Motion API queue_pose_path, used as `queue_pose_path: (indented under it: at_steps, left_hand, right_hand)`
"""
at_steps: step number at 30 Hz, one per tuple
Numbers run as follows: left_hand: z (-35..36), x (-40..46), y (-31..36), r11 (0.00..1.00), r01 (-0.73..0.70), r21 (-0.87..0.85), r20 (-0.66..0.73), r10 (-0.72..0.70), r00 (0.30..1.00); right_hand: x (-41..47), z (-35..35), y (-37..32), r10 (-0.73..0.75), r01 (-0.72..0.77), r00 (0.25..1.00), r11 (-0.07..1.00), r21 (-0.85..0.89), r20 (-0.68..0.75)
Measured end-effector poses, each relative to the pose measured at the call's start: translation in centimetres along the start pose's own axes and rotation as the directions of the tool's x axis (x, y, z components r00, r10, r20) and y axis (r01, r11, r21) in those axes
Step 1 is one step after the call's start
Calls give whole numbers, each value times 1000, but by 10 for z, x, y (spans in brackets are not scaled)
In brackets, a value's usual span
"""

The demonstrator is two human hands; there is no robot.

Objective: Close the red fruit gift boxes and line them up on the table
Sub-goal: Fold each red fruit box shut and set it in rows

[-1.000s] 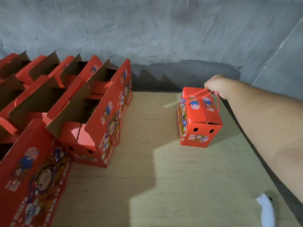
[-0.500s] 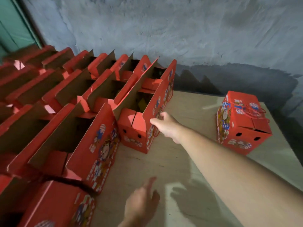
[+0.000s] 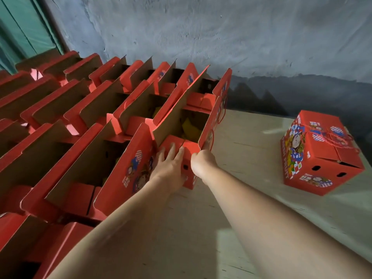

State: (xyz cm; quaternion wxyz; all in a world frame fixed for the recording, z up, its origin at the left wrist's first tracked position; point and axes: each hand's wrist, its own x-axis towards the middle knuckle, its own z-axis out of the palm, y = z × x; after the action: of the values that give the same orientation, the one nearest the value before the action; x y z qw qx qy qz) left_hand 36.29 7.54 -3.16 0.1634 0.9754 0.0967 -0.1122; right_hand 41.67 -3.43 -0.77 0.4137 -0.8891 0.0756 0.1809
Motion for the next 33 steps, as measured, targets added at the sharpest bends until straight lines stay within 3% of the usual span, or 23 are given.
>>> queue_pose_path:
  at_steps: [5, 9, 21, 28, 33]
  left_hand:
    - [10, -9, 8, 997, -19, 69, -38, 21, 999]
    - [25, -35, 11, 985, -113, 131, -142, 131, 981]
    - [101, -213, 48, 969, -247, -14, -245, 236, 940]
    - [132, -327, 59, 932, -357, -58, -220, 337, 916]
    - [147, -399, 44, 892, -440, 104, -215, 452, 866]
  right_hand:
    - [-5, -13, 11, -66, 66, 998, 998, -25, -4]
    - [-19, -32, 35, -85, 87, 996, 992, -94, 32]
    - [-167, -70, 151, -86, 91, 991, 995, -41, 103]
    - [-282, -74, 220, -46, 48, 997, 998, -28, 67]
    - [-359, -69, 274, 44, -38, 997, 996, 85, -69]
